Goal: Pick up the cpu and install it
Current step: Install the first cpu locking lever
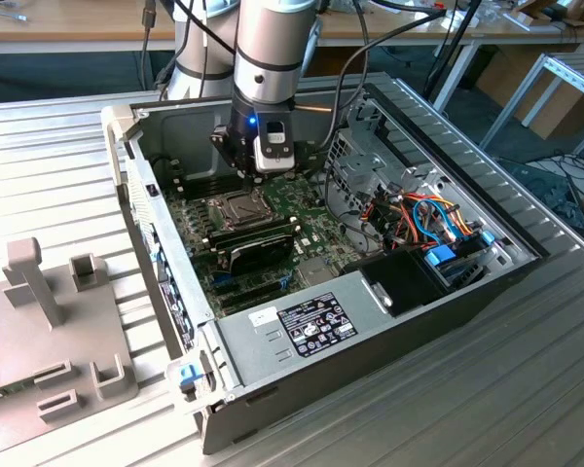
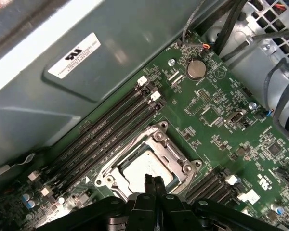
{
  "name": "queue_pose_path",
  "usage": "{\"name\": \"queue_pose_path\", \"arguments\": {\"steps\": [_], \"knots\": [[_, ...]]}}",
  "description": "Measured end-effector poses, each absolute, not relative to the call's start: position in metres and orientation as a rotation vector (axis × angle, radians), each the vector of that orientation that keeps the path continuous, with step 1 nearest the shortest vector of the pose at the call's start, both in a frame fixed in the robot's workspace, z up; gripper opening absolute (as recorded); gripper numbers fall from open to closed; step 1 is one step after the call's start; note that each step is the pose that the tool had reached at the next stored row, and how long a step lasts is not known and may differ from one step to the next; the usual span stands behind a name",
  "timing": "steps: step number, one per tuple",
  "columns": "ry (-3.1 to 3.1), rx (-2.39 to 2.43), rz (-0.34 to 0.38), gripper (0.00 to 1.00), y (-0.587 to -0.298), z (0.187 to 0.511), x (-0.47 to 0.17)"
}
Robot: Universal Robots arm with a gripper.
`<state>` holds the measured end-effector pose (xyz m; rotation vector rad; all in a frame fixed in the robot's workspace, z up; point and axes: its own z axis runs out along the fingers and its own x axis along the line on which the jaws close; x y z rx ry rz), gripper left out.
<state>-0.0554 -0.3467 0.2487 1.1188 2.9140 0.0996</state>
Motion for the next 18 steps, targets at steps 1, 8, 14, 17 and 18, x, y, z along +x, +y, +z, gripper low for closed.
{"name": "queue_pose_path", "arguments": {"steps": [1,8,14,17,18], "knots": [[2.914,1.119,0.1,0.11,-0.348,0.2489,-0.0554],[2.914,1.119,0.099,0.11,-0.3491,0.2489,-0.0555],[2.914,1.119,0.099,0.11,-0.3492,0.249,-0.0555],[2.914,1.119,0.099,0.11,-0.3494,0.249,-0.0555],[2.919,1.121,0.095,0.11,-0.3493,0.2521,-0.0554]]}}
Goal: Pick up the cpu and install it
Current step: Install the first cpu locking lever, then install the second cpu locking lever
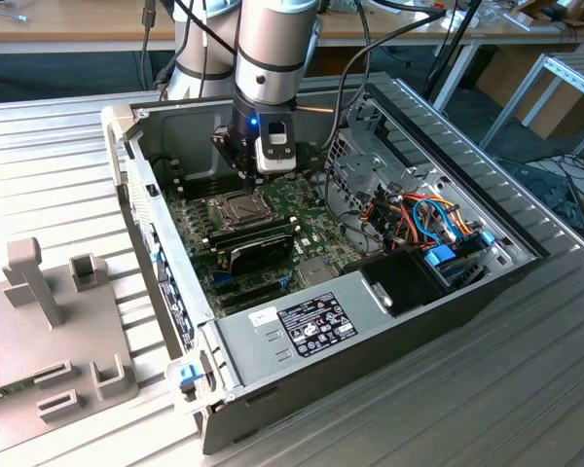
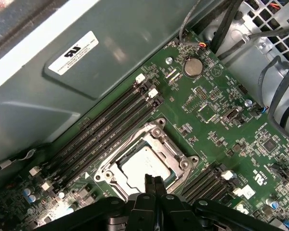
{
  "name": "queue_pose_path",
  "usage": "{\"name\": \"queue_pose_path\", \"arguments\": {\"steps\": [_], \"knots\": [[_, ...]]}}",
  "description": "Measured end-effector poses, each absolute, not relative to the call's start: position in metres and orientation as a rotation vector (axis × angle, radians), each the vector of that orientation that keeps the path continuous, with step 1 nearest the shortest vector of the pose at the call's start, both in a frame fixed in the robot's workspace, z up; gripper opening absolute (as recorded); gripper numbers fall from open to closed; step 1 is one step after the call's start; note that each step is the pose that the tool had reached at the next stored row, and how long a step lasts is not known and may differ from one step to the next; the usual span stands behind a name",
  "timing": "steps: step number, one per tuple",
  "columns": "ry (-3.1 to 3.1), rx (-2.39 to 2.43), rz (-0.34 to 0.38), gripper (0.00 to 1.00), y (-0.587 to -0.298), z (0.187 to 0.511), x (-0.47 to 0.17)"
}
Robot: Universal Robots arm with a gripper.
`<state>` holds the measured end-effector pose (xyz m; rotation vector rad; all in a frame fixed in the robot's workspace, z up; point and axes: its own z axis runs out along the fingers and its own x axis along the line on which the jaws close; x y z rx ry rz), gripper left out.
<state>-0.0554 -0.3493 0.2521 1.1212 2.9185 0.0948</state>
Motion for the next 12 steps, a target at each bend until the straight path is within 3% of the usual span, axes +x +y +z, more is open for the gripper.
{"name": "queue_pose_path", "arguments": {"steps": [1,12], "knots": [[2.922,1.123,0.056,0.11,-0.3489,0.2557,-0.0553],[2.922,1.122,0.055,0.11,-0.3489,0.2557,-0.0532]]}}
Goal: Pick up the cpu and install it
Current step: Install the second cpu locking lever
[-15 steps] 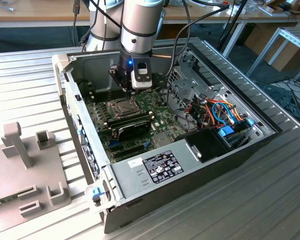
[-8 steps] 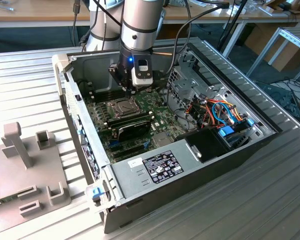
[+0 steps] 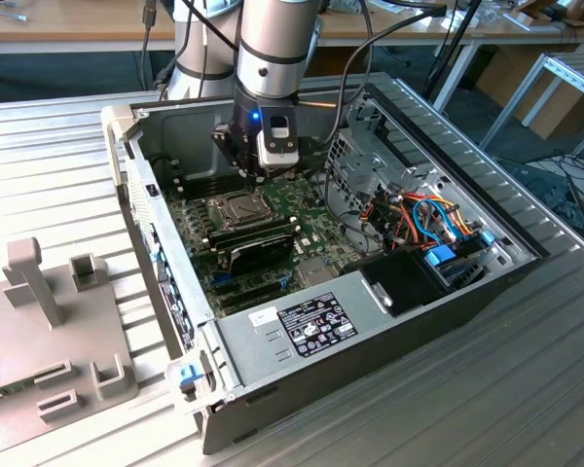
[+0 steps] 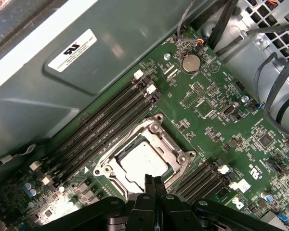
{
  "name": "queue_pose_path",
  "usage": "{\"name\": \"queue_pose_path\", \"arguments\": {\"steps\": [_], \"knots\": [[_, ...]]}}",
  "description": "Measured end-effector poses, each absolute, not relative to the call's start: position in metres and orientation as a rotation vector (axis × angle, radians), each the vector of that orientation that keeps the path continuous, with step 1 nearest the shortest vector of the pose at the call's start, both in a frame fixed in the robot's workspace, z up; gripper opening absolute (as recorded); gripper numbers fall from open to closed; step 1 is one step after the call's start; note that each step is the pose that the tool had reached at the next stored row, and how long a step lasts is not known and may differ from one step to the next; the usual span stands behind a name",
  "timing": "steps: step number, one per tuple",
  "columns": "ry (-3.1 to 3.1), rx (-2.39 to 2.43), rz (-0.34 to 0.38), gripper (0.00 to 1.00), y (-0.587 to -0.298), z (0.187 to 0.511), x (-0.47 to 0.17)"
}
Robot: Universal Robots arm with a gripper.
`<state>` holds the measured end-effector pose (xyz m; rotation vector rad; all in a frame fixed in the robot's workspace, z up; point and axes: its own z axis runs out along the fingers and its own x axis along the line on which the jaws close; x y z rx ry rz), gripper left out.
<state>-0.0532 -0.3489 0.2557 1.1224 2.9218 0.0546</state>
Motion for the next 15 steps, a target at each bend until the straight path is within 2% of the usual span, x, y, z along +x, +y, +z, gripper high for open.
{"name": "queue_pose_path", "arguments": {"steps": [15], "knots": [[2.922,1.122,0.055,0.11,-0.3522,0.2557,-0.0466]]}}
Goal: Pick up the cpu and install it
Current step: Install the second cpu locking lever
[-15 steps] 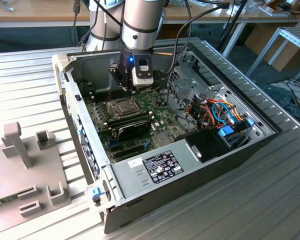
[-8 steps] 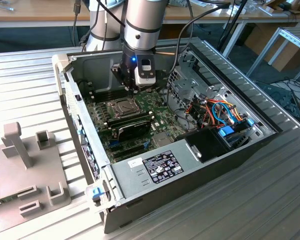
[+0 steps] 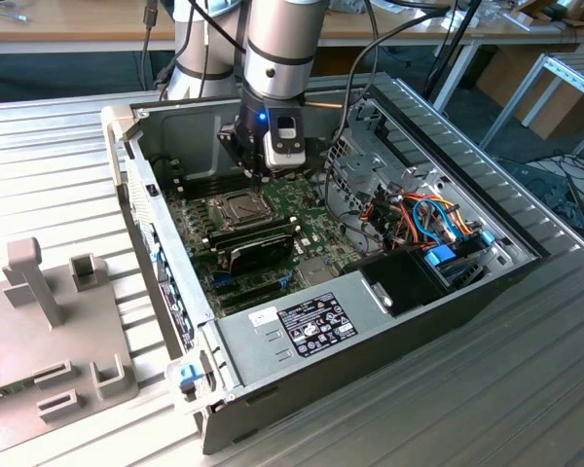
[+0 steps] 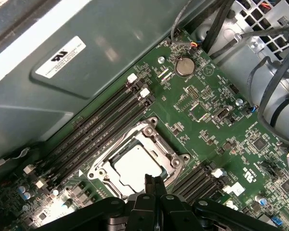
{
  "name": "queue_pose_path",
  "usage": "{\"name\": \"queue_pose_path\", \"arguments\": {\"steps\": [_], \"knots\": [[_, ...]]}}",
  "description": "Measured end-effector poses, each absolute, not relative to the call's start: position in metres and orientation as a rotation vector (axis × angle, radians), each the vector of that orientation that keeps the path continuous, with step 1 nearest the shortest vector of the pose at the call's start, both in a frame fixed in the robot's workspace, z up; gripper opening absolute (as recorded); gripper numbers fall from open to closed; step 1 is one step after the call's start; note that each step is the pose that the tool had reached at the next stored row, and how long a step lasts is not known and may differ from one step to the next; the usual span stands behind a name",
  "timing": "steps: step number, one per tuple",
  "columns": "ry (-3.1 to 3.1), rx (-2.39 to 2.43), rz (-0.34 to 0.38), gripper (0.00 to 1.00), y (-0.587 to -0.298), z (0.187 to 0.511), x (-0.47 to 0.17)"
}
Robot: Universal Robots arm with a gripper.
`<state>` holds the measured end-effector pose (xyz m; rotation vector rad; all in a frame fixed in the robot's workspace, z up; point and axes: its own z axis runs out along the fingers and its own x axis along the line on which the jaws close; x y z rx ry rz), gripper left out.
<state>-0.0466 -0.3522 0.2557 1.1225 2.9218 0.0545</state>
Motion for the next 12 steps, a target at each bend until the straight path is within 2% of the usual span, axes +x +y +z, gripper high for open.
{"name": "queue_pose_path", "arguments": {"steps": [12], "knots": [[2.922,1.123,0.055,0.11,-0.3612,0.2557,-0.0467]]}}
